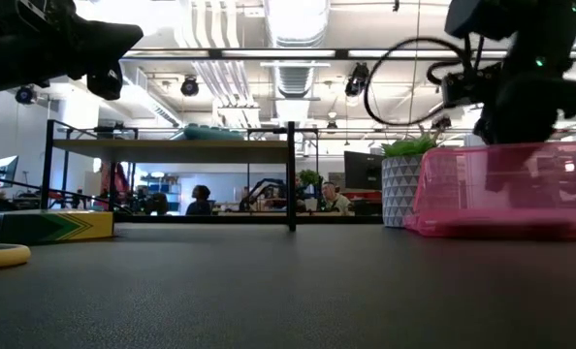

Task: Pack school essentials
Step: Put the yellow scissor into the pink supply box

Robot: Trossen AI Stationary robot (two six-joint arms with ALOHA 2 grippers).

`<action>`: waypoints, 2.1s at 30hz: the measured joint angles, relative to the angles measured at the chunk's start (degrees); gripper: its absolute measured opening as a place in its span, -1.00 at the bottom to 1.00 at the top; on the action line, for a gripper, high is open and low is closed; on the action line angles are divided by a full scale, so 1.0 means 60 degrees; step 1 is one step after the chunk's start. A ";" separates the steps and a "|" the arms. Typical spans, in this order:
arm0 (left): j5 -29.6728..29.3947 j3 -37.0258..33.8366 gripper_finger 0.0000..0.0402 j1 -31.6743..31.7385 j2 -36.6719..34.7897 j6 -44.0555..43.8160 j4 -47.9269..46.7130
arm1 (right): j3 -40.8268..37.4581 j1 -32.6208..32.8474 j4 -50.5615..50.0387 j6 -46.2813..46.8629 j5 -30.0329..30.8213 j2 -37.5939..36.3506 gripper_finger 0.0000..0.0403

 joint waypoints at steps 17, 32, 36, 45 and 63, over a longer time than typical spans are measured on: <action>0.0000 0.0000 -1.00 0.0000 0.0068 0.0000 -0.0003 | 0.3327 0.0178 0.0706 0.0583 0.1883 0.0507 -0.58; 0.0000 0.0000 -1.00 -0.0004 0.0079 0.0000 0.0000 | 0.5116 0.0499 0.0653 0.1361 0.1891 0.2552 -0.66; 0.0000 0.0000 -1.00 -0.0004 0.0079 0.0000 0.0000 | 0.5535 0.0813 0.0663 0.1738 0.1888 0.3091 -0.66; 0.0000 0.0000 -1.00 -0.0004 0.0079 0.0000 0.0000 | 0.6461 0.1479 0.0658 0.1645 0.1877 0.4069 -0.66; -0.0102 0.0063 -1.00 0.0000 0.0178 -0.2051 0.3167 | 0.6619 0.1455 0.0334 0.0970 0.1919 0.3881 -0.66</action>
